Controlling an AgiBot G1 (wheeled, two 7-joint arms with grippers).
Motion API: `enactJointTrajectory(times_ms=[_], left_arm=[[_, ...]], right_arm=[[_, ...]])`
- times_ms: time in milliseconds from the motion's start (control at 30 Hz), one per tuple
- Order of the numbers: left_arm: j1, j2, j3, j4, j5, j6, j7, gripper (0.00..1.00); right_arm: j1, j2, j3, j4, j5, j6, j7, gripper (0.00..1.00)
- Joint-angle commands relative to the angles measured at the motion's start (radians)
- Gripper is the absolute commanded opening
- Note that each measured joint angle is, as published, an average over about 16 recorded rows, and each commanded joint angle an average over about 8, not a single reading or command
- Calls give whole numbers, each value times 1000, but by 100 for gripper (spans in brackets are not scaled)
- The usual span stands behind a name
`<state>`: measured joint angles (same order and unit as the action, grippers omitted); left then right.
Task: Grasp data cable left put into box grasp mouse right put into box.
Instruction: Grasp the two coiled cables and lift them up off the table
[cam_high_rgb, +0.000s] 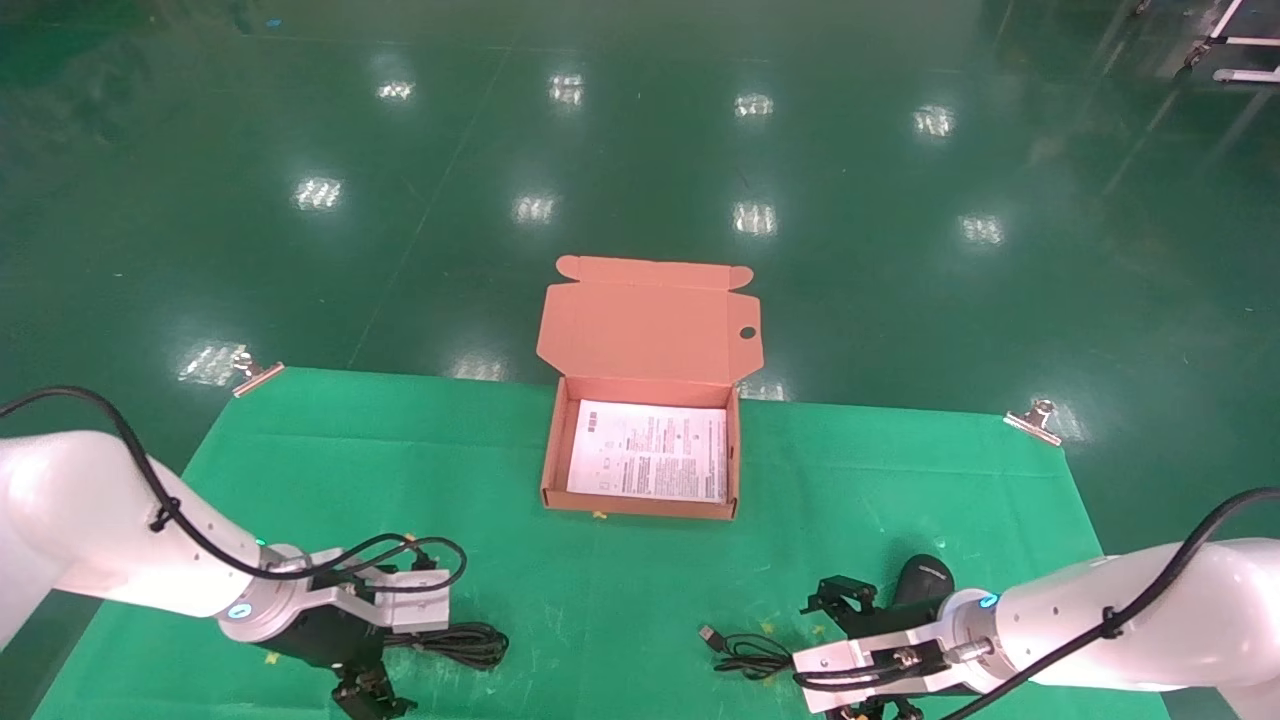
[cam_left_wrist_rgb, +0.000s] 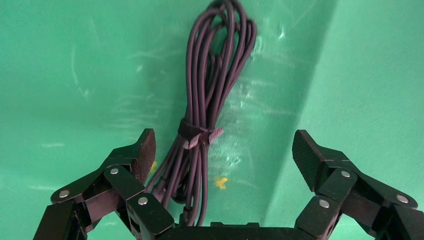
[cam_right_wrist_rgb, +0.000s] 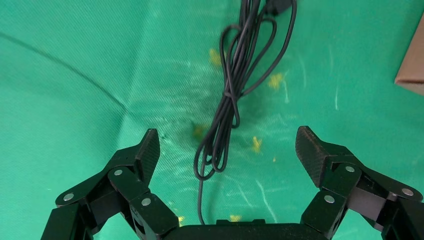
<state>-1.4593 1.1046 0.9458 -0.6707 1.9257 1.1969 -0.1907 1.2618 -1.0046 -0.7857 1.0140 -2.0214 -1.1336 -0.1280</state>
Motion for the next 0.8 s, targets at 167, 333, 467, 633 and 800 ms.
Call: enactJointTrajectory(times_ms=[167, 333, 467, 633, 800], left_arm=[[-12, 22, 0, 81, 0, -20, 47, 5], [-16, 29, 0, 106, -2, -25, 59, 0], [-17, 28, 0, 105, -2, -26, 58, 0], [-16, 26, 0, 98, -2, -25, 55, 0], [-15, 25, 0, 92, -2, -24, 54, 0]], right_arm=[[-12, -19, -4, -35, -24, 51, -16, 40], [-17, -24, -6, -43, -30, 66, -16, 0], [-18, -24, -6, -43, -31, 66, -16, 0], [-17, -22, -6, -40, -29, 63, -16, 0], [-16, -21, -5, -38, -28, 60, -16, 0]])
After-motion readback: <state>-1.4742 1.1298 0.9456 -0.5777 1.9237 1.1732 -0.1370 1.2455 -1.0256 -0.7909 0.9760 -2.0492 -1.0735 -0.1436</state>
